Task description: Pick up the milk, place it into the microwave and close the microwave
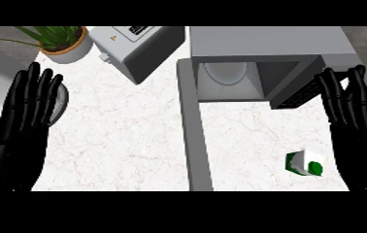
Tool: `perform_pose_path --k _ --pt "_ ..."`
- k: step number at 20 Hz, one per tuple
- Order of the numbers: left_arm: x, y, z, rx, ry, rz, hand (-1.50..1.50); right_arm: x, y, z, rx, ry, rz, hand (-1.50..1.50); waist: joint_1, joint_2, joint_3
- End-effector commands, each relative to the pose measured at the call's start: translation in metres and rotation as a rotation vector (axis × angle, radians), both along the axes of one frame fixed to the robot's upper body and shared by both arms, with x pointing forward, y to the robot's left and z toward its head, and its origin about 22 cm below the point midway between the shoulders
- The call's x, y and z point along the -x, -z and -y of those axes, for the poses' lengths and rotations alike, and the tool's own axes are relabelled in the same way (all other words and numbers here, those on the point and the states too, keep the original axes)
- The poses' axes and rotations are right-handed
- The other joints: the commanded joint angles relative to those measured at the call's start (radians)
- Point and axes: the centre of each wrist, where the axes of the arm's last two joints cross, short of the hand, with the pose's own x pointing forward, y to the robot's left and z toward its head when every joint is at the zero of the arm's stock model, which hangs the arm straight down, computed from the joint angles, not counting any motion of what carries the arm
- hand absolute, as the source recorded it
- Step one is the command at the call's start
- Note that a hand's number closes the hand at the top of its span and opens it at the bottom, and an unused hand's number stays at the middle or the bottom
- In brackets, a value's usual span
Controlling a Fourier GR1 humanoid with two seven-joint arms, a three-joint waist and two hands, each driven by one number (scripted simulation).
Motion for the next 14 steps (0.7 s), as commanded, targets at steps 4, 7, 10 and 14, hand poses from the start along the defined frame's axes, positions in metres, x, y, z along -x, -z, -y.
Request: perform_pose_path --k 4,7,10,14 --pt "0.003 -0.002 -0.019 0.008 -0.017 -0.005 -1.50 0.027 0.011 0.039 0.001 -0.062 0.026 -1.50 0.012 -0.026 -0.001" --pt "-0.006 0.006 -0.009 0.114 -0.093 -0.113 -1.50 0.016 0.013 0.048 -0.141 -0.152 -0.063 -1.50 0.012 -0.025 0.000" --pt "0.017 0.013 0.002 0.129 -0.083 -0.114 -1.50 0.035 0.010 0.079 -0.151 -0.126 -0.066 -1.50 0.014 -0.027 -0.001" --pt "0.038 0.022 -0.004 0.132 -0.089 -0.129 -1.50 0.037 0.030 0.088 -0.156 -0.095 -0.087 -1.50 0.018 -0.026 -0.002"
